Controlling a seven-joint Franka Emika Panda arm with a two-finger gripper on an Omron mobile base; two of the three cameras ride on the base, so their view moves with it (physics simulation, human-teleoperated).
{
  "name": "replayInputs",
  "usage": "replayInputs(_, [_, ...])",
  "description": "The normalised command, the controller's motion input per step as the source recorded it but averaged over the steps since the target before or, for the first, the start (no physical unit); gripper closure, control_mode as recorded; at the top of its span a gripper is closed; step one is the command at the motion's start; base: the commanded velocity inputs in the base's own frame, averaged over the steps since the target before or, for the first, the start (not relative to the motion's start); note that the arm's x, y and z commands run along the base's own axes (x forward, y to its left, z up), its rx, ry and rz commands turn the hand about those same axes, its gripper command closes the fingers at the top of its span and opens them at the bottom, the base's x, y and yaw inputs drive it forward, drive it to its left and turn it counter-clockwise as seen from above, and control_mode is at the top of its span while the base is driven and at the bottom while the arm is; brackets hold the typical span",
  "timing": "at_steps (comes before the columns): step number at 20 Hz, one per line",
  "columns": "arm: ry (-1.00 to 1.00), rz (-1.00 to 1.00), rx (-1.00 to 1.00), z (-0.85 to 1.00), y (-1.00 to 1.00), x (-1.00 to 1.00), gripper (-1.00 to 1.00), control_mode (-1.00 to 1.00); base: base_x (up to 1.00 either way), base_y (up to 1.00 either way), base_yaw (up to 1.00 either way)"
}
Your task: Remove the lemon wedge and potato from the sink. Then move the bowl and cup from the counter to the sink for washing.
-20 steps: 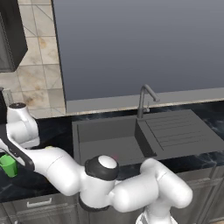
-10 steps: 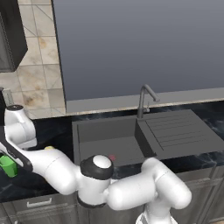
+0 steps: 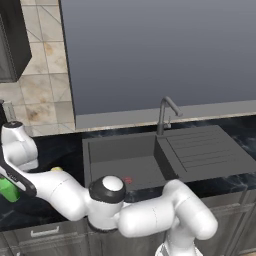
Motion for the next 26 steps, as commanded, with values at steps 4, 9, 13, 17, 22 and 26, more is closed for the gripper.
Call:
replayInputs(4, [0.0,0.0,0.0,-0.13,0.11,0.05,-1.0,-1.0,0.0,0.0,0.0])
replayInputs(9, [0.0,0.0,0.0,-0.12,0.03,-0.01,-1.0,-1.0,0.0,0.0,0.0])
replayInputs(13, [0.02,0.0,0.0,-0.12,0.0,-0.1,-1.0,-1.0,0.0,0.0,0.0])
replayInputs(17, [0.01,0.0,0.0,-0.12,-0.01,-0.18,-1.0,-1.0,0.0,0.0,0.0])
replayInputs(22, [0.0,0.0,0.0,-0.13,-0.04,-0.25,-1.0,-1.0,0.0,0.0,0.0])
replayInputs(26, [0.0,0.0,-0.01,-0.15,-0.14,-0.26,-1.0,-1.0,0.0,0.0,0.0])
